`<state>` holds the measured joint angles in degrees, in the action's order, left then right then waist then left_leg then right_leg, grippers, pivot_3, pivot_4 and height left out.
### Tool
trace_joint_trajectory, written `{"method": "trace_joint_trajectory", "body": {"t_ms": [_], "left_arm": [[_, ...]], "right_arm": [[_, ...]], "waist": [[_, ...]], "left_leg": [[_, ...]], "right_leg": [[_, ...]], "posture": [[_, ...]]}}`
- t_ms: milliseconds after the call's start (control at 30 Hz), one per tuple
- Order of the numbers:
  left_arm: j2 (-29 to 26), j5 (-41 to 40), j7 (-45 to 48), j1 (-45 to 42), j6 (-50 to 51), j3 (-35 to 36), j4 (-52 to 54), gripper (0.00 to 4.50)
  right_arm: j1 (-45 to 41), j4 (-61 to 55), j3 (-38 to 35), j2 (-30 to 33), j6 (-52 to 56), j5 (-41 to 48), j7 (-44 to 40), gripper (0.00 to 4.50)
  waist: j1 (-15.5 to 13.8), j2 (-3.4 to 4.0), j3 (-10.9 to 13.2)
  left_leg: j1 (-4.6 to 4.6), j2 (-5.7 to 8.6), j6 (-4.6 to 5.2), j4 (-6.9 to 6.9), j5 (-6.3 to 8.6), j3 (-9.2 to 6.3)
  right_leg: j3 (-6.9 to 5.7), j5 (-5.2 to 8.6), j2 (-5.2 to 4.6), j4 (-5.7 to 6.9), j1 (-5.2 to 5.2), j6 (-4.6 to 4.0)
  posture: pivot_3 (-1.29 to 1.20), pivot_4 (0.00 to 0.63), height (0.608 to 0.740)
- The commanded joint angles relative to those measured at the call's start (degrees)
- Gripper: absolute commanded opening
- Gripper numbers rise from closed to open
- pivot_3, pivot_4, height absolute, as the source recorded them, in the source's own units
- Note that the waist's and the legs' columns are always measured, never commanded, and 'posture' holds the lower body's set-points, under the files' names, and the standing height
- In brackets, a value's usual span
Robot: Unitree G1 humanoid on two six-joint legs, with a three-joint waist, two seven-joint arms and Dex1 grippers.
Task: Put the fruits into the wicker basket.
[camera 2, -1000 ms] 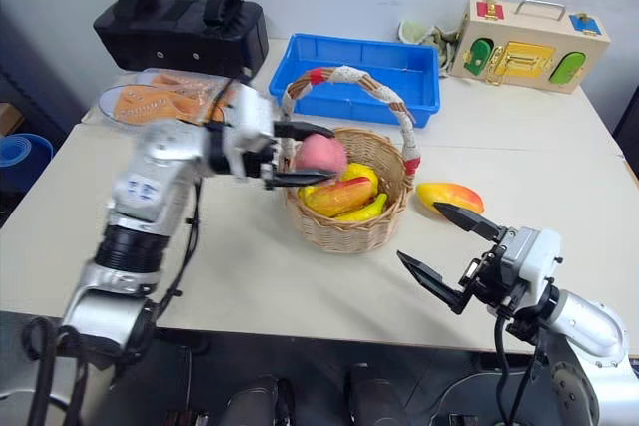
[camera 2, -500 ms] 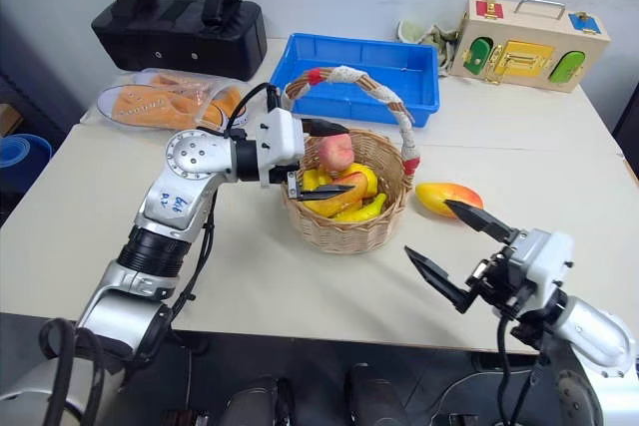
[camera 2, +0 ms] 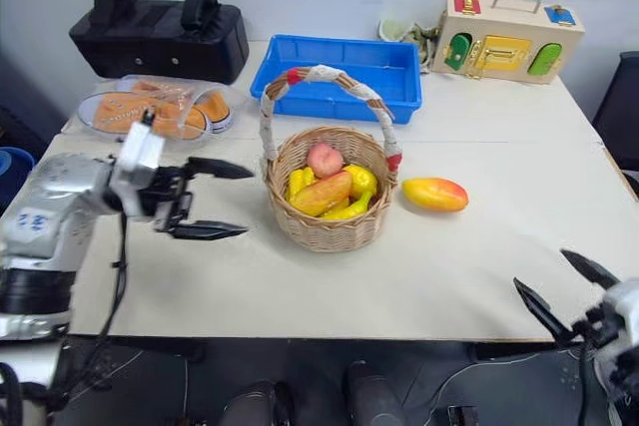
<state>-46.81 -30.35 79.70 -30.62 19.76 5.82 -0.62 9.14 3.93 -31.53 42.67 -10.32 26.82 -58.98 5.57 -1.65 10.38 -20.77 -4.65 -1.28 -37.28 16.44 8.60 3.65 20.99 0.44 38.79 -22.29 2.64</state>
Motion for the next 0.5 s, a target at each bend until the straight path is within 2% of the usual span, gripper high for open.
{"method": "trace_joint_trajectory", "body": {"t_ms": [33, 133, 233, 367, 500], "left_arm": [[-1.68, -2.17, 0.3, 3.35, 0.27, 2.94, 3.14, 4.47], [-1.37, -3.32, -1.76, 5.2, 2.12, 3.69, 5.65, 4.47], [-1.24, -3.35, -3.21, 6.49, 2.92, 4.19, 6.96, 4.47], [-1.78, -3.7, -3.86, 8.67, 3.85, 5.07, 7.61, 4.47], [-2.52, -3.42, -3.82, 11.19, 2.8, 6.41, 7.98, 4.47]], "right_arm": [[-15.71, 7.86, 8.69, 6.07, 4.41, -3.76, -3.37, 4.5], [-35.89, 19.66, 20.47, 7.5, 9.85, -9.9, -9.04, 4.5], [-50.19, 30.58, 28.84, 5.68, 13.24, -14.96, -13.78, 4.5], [-62.05, 43.38, 35.54, 2.36, 13.56, -21.01, -16.36, 4.5], [-68.01, 52.93, 39.97, 0.95, 14.37, -25.75, -19.3, 4.5]], "waist": [[0.15, 0.02, 0.15], [0.2, 0.07, 0.3], [-0.54, 0.11, 0.32], [-0.79, 0.14, 0.34], [-0.71, 0.14, 0.34]], "left_leg": [[0.08, -0.01, -0.01, 0.0, 0.0, -0.03], [0.06, -0.02, -0.05, 0.05, -0.02, -0.12], [-0.31, -0.03, -0.13, 0.06, -0.1, -0.21], [-0.46, -0.05, -0.11, 0.05, 0.06, -0.24], [-0.53, -0.04, -0.06, 0.04, 0.17, -0.18]], "right_leg": [[-0.01, 0.0, 0.01, 0.01, 0.06, 0.0], [-0.06, 0.0, 0.03, 0.03, 0.03, -0.01], [-0.11, 0.01, 0.04, 0.04, -0.29, -0.02], [-0.11, 0.04, 0.0, 0.08, -0.44, 0.03], [-0.1, 0.06, -0.05, 0.03, -0.5, 0.07]], "posture": [[0.0, 0.15, 0.74], [0.0, 0.15, 0.74], [0.0, 0.15, 0.74], [0.0, 0.15, 0.74], [0.0, 0.15, 0.74]]}}
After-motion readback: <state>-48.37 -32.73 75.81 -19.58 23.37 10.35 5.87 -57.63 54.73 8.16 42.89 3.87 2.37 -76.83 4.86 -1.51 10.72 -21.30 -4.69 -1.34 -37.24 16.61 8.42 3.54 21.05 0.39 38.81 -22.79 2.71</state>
